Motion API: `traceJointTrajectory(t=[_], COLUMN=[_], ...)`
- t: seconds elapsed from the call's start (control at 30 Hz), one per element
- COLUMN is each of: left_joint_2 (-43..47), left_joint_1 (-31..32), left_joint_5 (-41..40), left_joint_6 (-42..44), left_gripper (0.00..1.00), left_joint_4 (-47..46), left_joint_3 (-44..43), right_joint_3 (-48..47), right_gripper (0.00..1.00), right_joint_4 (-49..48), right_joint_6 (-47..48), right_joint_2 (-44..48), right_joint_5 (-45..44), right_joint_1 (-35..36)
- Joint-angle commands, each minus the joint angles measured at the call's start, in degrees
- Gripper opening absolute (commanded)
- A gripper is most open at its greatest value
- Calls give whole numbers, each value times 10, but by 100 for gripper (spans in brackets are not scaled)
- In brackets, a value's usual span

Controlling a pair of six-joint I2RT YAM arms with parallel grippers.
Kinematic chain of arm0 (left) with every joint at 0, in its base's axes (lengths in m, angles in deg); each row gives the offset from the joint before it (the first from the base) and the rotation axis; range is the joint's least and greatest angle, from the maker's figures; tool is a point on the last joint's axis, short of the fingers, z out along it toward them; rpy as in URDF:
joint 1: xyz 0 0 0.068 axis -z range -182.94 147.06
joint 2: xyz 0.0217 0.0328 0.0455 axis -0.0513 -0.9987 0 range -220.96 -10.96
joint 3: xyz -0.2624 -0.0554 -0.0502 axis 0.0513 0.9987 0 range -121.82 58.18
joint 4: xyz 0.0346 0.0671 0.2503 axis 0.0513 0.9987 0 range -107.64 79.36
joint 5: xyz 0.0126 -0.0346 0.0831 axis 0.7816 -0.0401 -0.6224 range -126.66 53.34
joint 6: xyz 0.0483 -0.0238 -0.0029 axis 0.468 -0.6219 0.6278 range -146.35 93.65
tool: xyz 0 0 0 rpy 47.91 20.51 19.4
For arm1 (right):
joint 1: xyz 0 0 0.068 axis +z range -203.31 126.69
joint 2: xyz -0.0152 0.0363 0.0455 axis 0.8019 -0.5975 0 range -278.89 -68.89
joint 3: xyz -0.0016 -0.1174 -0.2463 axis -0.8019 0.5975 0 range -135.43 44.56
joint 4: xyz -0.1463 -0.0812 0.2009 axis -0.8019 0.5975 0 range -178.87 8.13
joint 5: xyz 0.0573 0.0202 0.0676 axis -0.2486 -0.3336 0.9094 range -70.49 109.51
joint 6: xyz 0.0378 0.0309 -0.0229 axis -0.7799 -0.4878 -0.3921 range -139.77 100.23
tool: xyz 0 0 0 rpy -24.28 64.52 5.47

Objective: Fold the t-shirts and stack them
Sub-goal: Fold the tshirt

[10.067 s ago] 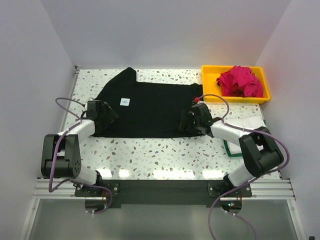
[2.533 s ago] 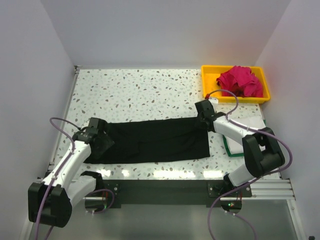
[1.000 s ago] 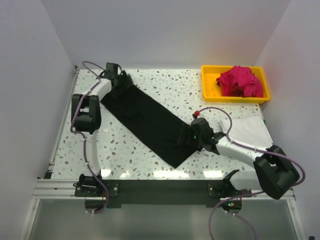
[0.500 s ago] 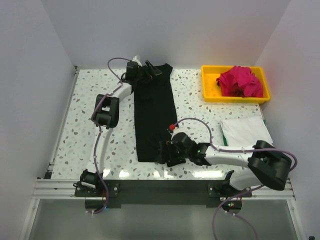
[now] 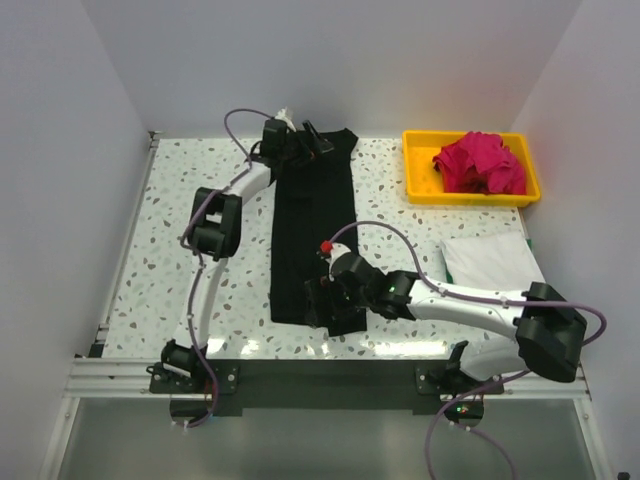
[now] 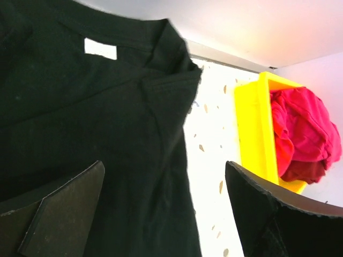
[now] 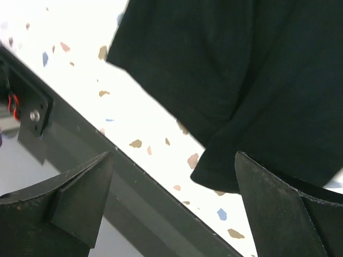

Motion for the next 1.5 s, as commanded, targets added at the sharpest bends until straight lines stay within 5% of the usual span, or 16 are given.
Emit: traceJointTrajectory(t=[0.0, 0.13, 0.2, 0.33, 0.47, 0.67, 0.9, 1.47], left_joint_2=[134, 288, 359, 604, 761, 877, 927, 870], left_joint_1=[0, -1, 0, 0, 5, 21, 65, 133], left_joint_5=[-10, -24, -65, -128, -152, -91, -61, -96], left_joint_6=[53, 118, 134, 113, 78, 51, 26, -12], left_gripper=[100, 100, 100, 100, 100, 100, 99, 54], left_joint_4=[73, 172, 201, 148, 136, 199, 226, 184], left_joint_3=[-2, 63, 179, 479, 745, 920, 995, 1031], right_joint_3=[-59, -109, -126, -189, -210, -119, 2, 138], right_gripper=[99, 90, 71, 51, 55, 63, 63, 51], right_joint_4=[104, 142, 139, 137, 169, 136, 131, 46], right_joint_6=[64, 76, 80, 87, 73, 44, -19, -94], right_joint_2=[22, -15, -35, -108, -151, -92, -1, 95], right_joint_5=[-84, -170, -197, -227, -247, -164, -118, -59], right_joint_1=[2, 1, 0, -23, -37, -56, -65, -80])
